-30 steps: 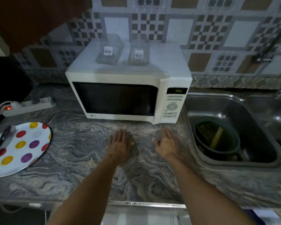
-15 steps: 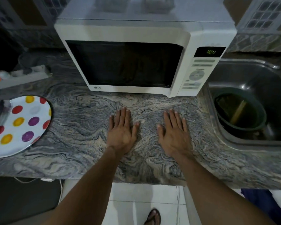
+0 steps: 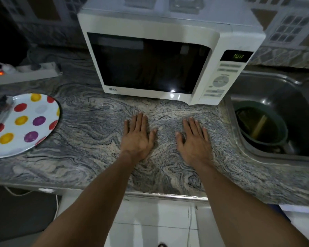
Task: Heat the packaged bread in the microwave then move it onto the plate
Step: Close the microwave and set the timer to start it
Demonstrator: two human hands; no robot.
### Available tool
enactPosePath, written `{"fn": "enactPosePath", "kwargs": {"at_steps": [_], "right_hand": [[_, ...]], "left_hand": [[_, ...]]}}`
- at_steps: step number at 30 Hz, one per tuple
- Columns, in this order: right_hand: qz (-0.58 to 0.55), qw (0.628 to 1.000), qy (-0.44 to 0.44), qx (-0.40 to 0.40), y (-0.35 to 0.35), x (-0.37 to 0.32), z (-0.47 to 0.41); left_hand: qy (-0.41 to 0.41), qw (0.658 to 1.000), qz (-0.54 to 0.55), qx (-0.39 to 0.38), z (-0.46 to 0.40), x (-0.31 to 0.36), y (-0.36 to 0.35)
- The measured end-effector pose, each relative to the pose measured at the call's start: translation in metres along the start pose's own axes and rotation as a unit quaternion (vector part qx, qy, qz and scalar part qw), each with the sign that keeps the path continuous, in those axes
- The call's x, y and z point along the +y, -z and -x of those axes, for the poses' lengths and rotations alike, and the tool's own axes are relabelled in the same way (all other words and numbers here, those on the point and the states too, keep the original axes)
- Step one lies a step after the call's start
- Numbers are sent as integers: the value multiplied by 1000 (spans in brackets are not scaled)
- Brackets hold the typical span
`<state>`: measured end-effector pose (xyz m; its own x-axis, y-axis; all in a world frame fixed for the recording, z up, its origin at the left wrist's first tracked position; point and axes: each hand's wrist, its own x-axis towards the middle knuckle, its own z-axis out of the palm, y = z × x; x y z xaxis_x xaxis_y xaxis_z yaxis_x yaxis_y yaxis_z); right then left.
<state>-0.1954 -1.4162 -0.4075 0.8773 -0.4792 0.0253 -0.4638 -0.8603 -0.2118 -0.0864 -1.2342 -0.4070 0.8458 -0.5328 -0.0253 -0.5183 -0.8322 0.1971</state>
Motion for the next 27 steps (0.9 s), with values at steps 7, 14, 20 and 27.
{"fn": "enactPosePath", "kwargs": {"at_steps": [7,14,20,27], "right_hand": [[-12,1000,7,20,-1,2,-1],[-12,1000,6,22,-3,4,-1],[-11,1000,6,21,-2,2,-1],[-20,1000,6,22,0,1,-1]], "left_hand": [[-3,1000,3,5,-1,1,-1],[-2,1000,4,-2,-1,2,1],[-2,1000,-2,-3,-1,1,1],[-3,1000,7,-2,0,2,2]]}}
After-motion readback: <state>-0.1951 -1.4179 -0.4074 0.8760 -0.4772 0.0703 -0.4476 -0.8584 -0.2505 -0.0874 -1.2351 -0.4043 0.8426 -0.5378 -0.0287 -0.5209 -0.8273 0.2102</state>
